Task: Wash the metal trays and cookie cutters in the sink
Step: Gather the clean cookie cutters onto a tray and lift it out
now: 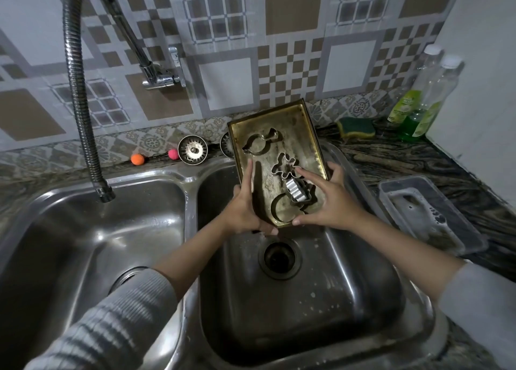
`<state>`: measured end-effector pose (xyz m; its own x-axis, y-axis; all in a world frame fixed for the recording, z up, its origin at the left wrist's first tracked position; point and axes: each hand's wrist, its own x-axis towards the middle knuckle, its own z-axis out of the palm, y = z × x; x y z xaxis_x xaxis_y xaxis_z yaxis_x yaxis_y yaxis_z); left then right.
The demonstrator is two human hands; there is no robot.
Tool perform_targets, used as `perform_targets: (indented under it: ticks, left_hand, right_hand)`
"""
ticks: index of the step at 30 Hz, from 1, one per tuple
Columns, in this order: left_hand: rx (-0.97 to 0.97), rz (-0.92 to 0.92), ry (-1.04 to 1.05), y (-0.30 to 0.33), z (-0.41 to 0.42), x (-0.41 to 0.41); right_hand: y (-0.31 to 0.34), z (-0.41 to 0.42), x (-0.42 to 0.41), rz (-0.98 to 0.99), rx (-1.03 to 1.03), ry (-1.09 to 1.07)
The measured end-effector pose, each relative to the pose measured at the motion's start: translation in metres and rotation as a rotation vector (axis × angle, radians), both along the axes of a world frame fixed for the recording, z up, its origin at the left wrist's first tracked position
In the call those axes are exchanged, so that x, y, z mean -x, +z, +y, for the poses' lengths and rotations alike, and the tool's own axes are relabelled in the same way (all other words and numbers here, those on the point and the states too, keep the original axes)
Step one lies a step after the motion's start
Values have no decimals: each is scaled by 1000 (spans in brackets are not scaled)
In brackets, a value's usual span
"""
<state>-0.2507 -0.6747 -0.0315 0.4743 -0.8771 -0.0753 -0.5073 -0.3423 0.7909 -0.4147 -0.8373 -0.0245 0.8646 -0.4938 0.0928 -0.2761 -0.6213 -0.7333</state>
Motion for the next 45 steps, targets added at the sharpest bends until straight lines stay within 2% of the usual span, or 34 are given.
perform_targets:
  ticks: [5, 21, 28, 45]
  left_hand:
    - [7, -61, -21, 6, -3, -11]
    - [66, -101, 29, 1, 0, -11]
    - [58, -42, 53, -3, 3, -7]
    - [18, 9, 46, -4, 11, -12]
  right_hand:
    - [6, -1, -8, -12, 26, 4]
    - [2, -1, -14, -55, 153, 33]
    - [1, 3, -11, -42, 170, 41]
    - [-12, 8, -15, -65, 78, 24]
